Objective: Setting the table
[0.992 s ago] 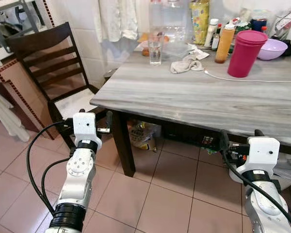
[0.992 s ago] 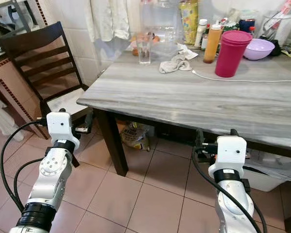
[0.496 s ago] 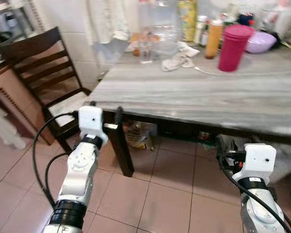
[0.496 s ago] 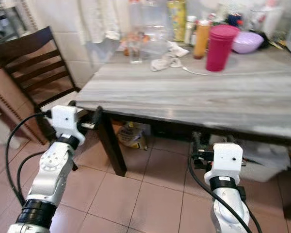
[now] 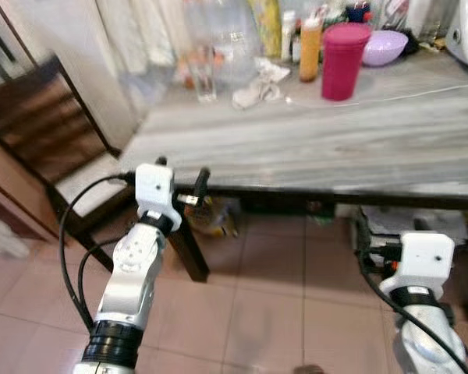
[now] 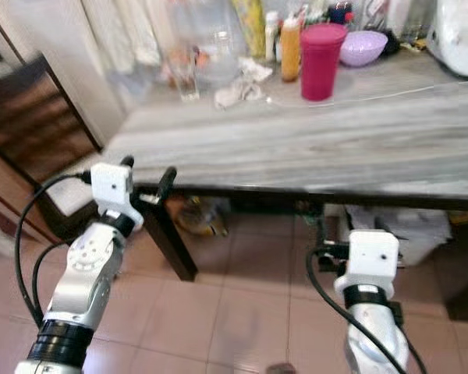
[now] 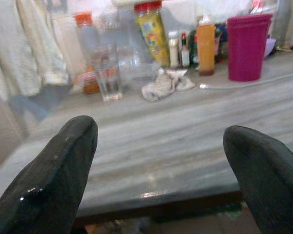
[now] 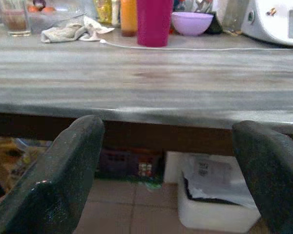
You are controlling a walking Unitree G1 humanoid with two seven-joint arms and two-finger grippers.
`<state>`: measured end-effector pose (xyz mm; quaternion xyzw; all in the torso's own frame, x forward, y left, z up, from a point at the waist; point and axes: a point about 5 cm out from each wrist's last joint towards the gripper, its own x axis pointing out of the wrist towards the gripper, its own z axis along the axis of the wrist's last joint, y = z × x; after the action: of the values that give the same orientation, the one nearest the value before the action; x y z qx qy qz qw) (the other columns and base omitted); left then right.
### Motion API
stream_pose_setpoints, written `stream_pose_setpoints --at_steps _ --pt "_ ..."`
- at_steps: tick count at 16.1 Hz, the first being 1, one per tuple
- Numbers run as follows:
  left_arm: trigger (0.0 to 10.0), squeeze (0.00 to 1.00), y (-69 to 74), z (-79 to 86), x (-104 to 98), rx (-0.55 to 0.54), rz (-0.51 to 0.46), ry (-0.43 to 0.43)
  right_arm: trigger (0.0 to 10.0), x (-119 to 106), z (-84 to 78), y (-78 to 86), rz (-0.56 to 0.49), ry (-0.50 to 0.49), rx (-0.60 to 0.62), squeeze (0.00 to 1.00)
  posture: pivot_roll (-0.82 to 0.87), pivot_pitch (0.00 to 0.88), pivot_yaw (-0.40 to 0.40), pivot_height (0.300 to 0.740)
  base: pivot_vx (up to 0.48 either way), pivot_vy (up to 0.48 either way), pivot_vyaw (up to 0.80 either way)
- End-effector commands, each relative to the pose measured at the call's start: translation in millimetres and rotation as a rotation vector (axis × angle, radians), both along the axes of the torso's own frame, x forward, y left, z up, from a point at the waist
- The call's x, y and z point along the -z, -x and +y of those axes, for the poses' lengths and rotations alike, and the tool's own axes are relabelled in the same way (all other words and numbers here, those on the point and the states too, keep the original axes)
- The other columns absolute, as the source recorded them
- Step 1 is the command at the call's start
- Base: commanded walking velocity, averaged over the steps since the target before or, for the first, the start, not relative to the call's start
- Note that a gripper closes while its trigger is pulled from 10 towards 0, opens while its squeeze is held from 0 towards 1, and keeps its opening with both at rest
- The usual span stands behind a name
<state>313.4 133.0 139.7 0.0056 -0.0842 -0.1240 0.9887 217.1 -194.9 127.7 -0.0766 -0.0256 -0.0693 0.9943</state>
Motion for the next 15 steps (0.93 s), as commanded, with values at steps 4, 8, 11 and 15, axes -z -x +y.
stream_pose_setpoints --at_steps 4,8,11,15 --pt "10.0 0.0 9.0 6.1 8.6 -0.01 0.039 -0.028 10.0 -4.0 7.1 -3.0 0.0 0.0 -0.044 0.0 -0.36 0.177 0.141 0.74 0.0 0.0 0.0" --pt "10.0 0.0 13.3 11.8 10.3 -0.057 0.044 -0.042 10.0 -4.9 10.3 -5.2 0.005 0.002 -0.065 0.0 -0.35 0.186 0.132 0.74 0.0 0.0 0.0" --pt "10.0 0.0 18.4 29.8 19.2 -0.167 0.063 -0.093 10.0 -3.4 11.4 -6.6 0.022 0.006 -0.09 0.0 -0.34 0.191 0.127 0.74 0.0 0.0 0.0" --pt "10.0 0.0 37.8 56.8 43.5 -0.25 0.156 -0.136 10.0 0.1 13.7 -7.7 0.045 0.013 -0.119 0.0 -0.32 0.196 0.119 0.74 0.0 0.0 0.0"
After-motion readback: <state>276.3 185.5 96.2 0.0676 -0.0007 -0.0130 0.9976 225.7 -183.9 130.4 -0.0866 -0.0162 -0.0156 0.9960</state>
